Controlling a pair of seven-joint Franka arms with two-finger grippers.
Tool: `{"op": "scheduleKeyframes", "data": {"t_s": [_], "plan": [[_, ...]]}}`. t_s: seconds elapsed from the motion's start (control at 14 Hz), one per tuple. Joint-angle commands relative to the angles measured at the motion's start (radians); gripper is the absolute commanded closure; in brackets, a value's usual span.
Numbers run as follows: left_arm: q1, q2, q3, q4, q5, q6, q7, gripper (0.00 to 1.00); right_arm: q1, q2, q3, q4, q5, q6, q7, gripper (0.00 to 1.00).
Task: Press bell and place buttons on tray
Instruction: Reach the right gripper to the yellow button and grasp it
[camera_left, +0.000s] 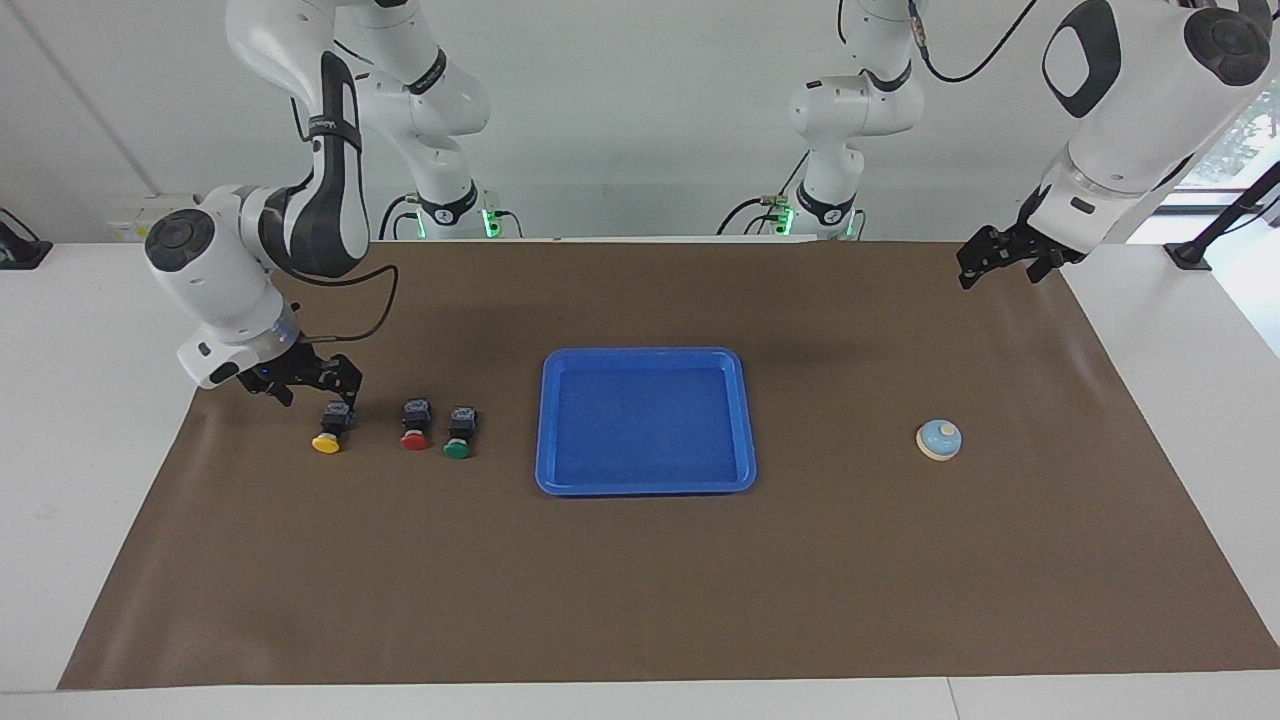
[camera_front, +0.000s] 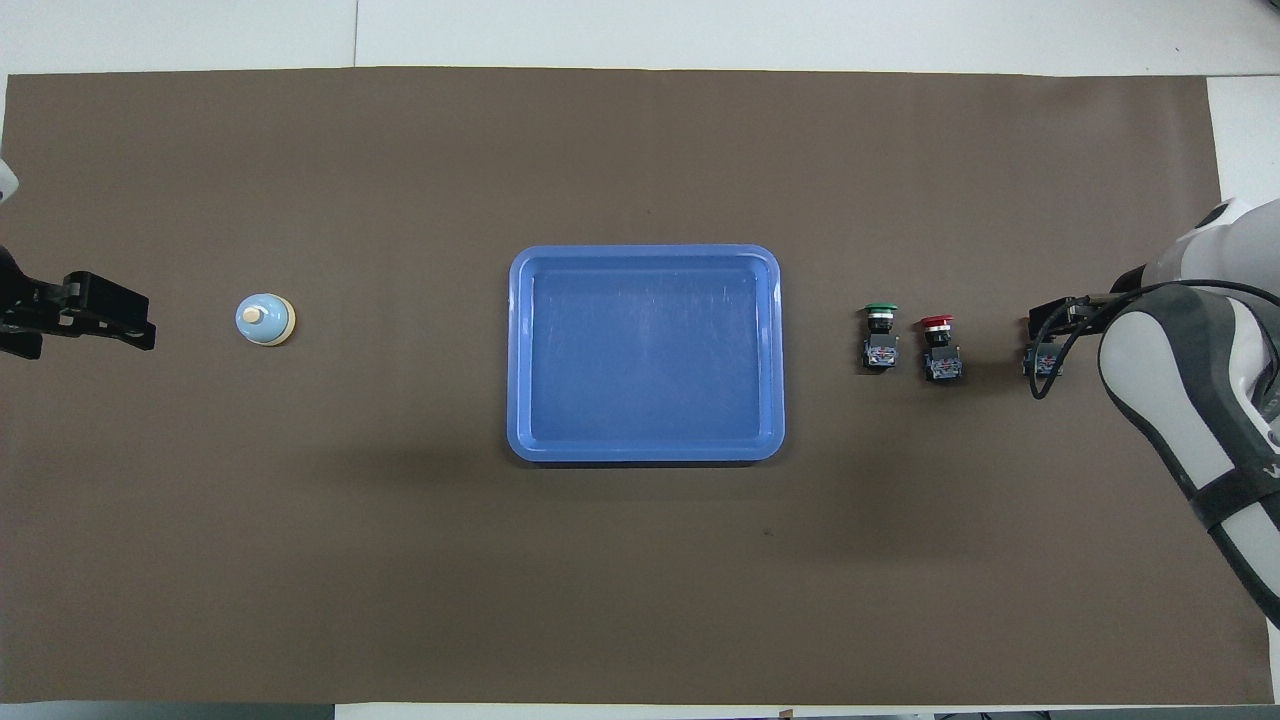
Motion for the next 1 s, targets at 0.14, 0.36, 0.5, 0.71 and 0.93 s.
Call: {"op": "scheduleKeyframes", "data": {"t_s": [0.14, 0.36, 0.5, 0.71, 0.93], "plan": [[0.001, -0.011, 0.004, -0.001, -0.008, -0.001, 0.002, 0.0, -0.017, -0.026, 0.004, -0.044, 0.008, 0.023, -0.048, 0.0], [0.001, -0.011, 0.004, -0.001, -0.008, -0.001, 0.002, 0.0, -0.02, -0.021, 0.004, -0.046, 0.008, 0.072, -0.046, 0.0], [0.001, -0.009, 0.005, -0.001, -0.008, -0.001, 0.002, 0.0, -0.021, -0.007, 0.004, -0.057, 0.007, 0.068, -0.049, 0.0], [0.001, -0.009, 0.004, -0.001, -0.008, -0.001, 0.002, 0.0, -0.029, 0.016, 0.002, -0.077, 0.007, 0.095, -0.068, 0.0], [0.001, -0.011, 0.004, -0.001, -0.008, -0.001, 0.002, 0.0, -0.028, 0.027, 0.004, -0.081, 0.007, 0.115, -0.066, 0.0]]}}
